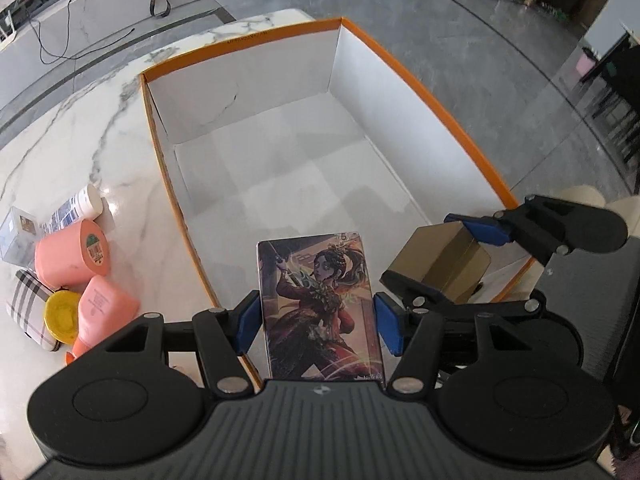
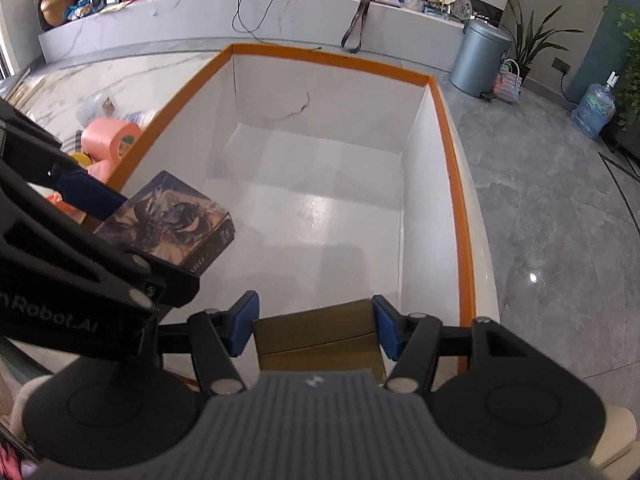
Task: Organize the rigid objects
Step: 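Carry the card deck and brown cube over the orange box with both tools, then lower both items into the orange box and open both tools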
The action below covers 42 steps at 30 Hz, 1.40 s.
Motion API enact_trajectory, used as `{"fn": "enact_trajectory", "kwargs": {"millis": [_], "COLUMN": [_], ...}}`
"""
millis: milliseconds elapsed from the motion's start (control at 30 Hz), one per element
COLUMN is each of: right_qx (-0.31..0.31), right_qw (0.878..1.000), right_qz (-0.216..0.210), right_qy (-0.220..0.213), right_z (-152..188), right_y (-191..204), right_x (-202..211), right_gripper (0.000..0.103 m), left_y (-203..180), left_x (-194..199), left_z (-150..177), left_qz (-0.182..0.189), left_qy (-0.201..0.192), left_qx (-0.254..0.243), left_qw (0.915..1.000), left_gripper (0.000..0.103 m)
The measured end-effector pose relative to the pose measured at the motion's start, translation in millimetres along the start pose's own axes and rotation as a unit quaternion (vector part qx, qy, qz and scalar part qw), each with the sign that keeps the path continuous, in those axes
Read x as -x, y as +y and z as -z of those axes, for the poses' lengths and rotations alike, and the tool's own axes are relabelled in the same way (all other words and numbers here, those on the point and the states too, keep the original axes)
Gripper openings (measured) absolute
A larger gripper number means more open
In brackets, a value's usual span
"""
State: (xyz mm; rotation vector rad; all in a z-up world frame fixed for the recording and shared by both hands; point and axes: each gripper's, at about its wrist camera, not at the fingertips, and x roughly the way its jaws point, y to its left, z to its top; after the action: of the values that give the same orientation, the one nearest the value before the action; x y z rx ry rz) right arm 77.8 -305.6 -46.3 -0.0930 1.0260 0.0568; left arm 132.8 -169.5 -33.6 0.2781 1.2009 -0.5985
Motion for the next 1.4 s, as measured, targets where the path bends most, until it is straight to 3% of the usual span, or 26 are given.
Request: {"fn": "enact_trajectory", "kwargs": {"millis": [500, 700, 833, 1000, 1200, 1300, 1333, 1400], "right_qx": [-0.02, -0.022, -0.016, -0.024, -0.045, -0.058, -0.062, -0.074], "right_qw": [1.0, 0.999, 0.999, 0.997, 0.989, 0.987, 0.987, 0.988], "right_qz": [0.01, 0.024, 0.033, 0.055, 0.1, 0.121, 0.123, 0.12], "right_qy": [0.009, 0.0, -0.01, -0.054, -0.094, -0.086, -0.078, -0.06], "right_z": [1, 2, 4, 4, 4, 5, 6, 8], "right_y": [2, 4, 4, -2, -22, -32, -33, -40], "right_x": [-2, 2, 9, 26, 42, 39, 36, 29], "right_gripper": [0.063, 0.069, 0.069, 0.068, 0.06, 0.058, 0.05, 0.034], "left_y": [0, 4, 10, 16, 28, 36, 39, 43], "left_x": [-1, 3, 11, 31, 47, 41, 38, 28], "left_z": [1, 4, 5, 12, 26, 31, 32, 35], "left_qz": [-0.006, -0.007, 0.004, 0.01, -0.034, -0.033, -0.033, -0.033], "left_qy": [0.0, -0.008, -0.023, -0.07, -0.118, -0.107, -0.101, -0.089], "left_qx": [0.006, 0.014, 0.029, 0.051, 0.09, 0.115, 0.121, 0.128], "left_qw": [1.0, 0.9998, 0.9993, 0.9962, 0.9884, 0.9871, 0.9869, 0.9872], "left_gripper": [0.067, 0.067, 0.067, 0.062, 0.059, 0.055, 0.054, 0.042]}}
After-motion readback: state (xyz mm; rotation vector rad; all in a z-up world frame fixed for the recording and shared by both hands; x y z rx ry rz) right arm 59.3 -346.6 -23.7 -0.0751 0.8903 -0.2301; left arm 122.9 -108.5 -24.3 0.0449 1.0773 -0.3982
